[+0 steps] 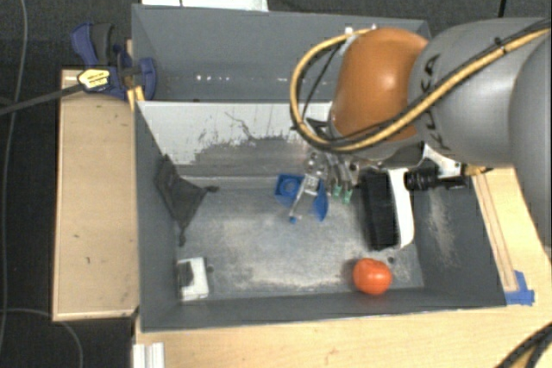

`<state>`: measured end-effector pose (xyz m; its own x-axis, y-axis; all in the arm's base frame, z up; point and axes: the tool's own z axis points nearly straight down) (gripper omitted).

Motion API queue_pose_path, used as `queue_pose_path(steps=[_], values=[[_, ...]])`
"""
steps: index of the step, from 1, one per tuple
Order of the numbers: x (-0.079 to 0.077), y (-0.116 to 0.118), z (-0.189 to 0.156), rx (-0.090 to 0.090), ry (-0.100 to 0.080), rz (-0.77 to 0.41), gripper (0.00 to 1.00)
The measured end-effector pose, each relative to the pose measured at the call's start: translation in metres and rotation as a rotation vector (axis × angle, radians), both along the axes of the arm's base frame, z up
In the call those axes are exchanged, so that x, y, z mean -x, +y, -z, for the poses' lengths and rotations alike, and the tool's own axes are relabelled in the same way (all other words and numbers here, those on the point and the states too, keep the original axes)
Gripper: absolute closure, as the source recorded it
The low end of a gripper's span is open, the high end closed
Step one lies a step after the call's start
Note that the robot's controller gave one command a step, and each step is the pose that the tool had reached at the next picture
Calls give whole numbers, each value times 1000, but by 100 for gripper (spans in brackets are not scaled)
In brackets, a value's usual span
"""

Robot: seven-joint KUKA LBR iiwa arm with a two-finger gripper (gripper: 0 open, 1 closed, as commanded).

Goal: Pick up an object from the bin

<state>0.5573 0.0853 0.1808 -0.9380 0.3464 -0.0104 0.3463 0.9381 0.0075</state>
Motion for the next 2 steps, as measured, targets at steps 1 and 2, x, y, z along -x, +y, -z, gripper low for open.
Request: queue_pose_path(steps=[1,2], values=[[0,3,-24,0,1,-13,100],[3,4,-39,1,3,-18,100]])
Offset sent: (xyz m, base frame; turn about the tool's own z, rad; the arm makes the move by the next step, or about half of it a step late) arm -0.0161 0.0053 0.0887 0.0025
